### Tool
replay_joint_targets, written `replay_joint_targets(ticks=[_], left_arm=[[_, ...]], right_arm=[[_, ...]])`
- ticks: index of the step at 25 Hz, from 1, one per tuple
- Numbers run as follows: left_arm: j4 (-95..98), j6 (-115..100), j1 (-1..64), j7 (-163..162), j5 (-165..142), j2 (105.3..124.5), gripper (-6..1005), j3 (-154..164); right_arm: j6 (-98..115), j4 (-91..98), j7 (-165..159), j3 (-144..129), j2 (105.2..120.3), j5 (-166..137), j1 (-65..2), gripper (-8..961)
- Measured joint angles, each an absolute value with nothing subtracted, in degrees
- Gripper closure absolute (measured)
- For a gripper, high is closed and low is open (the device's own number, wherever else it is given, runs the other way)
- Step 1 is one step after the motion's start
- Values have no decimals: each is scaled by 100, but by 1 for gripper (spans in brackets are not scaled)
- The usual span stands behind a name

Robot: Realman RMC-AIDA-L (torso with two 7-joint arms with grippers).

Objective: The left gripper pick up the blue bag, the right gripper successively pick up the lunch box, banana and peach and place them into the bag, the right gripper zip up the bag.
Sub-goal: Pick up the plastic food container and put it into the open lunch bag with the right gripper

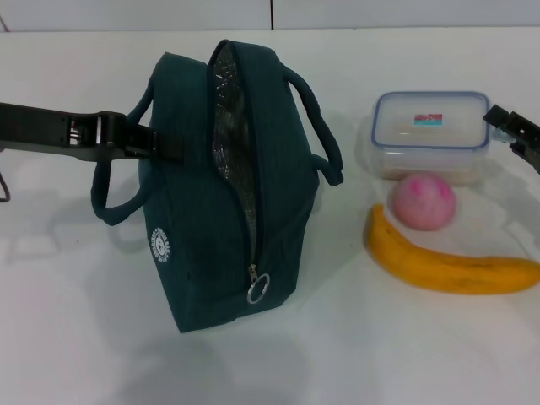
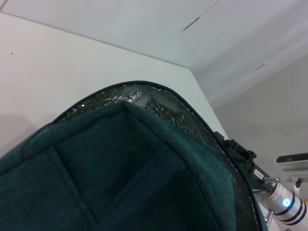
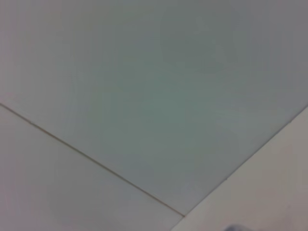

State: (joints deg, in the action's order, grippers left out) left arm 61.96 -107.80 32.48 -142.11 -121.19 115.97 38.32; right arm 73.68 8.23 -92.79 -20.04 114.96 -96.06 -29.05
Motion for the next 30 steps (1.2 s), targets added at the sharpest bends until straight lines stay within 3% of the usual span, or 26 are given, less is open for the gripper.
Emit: replay_joint_targets(ticks=[30], left_arm=[[5912, -10783, 3499, -13922, -12102, 11539, 957, 3990]], right_arm=[[7116, 521, -9784, -2013, 11554, -9114, -3126, 517]])
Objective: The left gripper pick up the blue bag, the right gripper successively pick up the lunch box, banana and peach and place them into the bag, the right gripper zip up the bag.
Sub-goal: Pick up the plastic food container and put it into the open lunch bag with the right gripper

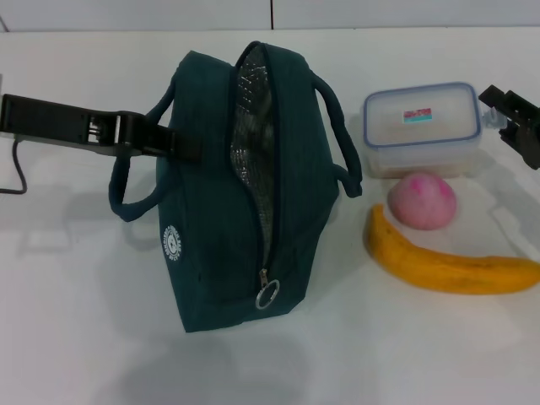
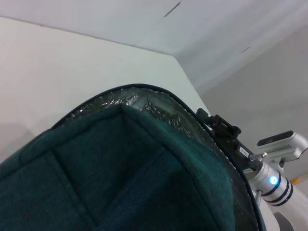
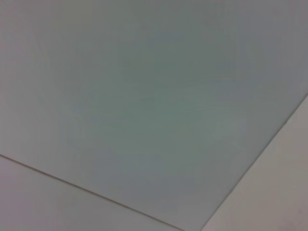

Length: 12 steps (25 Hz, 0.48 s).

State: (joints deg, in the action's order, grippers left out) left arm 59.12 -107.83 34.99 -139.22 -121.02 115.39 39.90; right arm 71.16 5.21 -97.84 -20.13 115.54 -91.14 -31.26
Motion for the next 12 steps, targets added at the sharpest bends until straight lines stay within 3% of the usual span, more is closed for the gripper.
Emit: replay_joint_targets(ticks=[12], left_arm=[[5897, -10784, 3548, -13904, -12102, 11539, 957, 3990]], right_arm=[[7064, 491, -9802, -2008, 11584, -9114, -3324, 536]])
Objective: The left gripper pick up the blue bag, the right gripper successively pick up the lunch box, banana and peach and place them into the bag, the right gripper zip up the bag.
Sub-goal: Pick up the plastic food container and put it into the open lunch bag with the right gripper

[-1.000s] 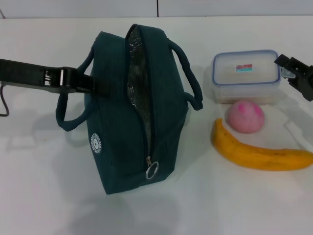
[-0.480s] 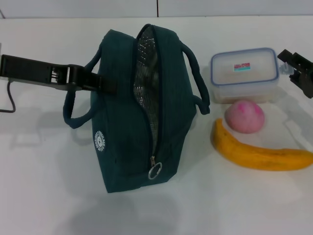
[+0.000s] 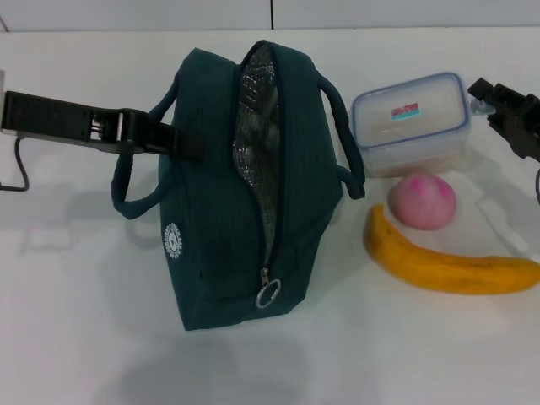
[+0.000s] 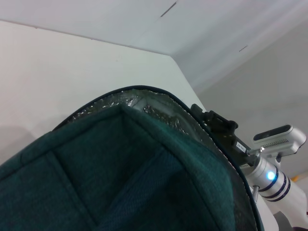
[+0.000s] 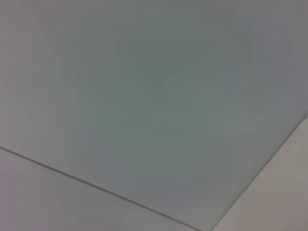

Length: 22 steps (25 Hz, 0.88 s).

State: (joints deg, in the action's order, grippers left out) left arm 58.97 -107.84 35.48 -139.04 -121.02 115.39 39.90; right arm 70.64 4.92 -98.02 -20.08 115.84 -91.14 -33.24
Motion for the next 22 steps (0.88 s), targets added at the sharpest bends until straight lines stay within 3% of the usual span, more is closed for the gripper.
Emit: replay_joint_targets(ticks=[1, 4, 22], left_arm=[[5895, -10784, 3549, -13904, -12101, 11540, 957, 3990], [5873, -10784, 3559, -13904, -12102, 11540, 957, 3990], [5818, -10803, 3548, -13887, -12120, 11530, 956, 3990]], right_arm=[[7051, 478, -9806, -2007, 11584, -9113, -3335, 538], [7020, 464, -9816, -2012, 11584, -9114, -3353, 729], [7324, 372, -9799, -1994, 11586, -8748, -3121, 855]])
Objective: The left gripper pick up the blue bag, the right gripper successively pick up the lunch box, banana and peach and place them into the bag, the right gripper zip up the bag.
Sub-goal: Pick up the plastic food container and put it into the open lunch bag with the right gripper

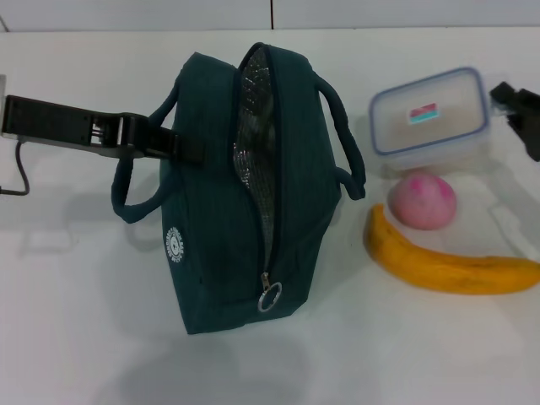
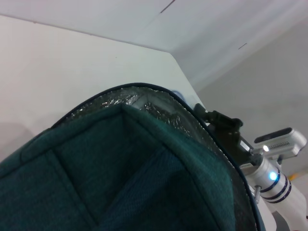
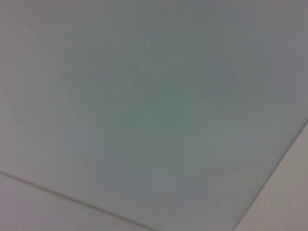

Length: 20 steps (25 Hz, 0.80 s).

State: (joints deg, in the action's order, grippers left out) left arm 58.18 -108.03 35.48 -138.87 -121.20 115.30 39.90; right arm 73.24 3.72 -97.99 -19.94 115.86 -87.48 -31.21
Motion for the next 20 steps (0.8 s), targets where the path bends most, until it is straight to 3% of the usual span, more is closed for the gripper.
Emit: replay_joint_targets(ticks=[20], left_arm=[[5819, -10882, 3533, -14053, -12109, 11594, 955, 3999]], right_arm=[[8797, 228, -10115, -1915, 11549, -7732, -2456, 820]])
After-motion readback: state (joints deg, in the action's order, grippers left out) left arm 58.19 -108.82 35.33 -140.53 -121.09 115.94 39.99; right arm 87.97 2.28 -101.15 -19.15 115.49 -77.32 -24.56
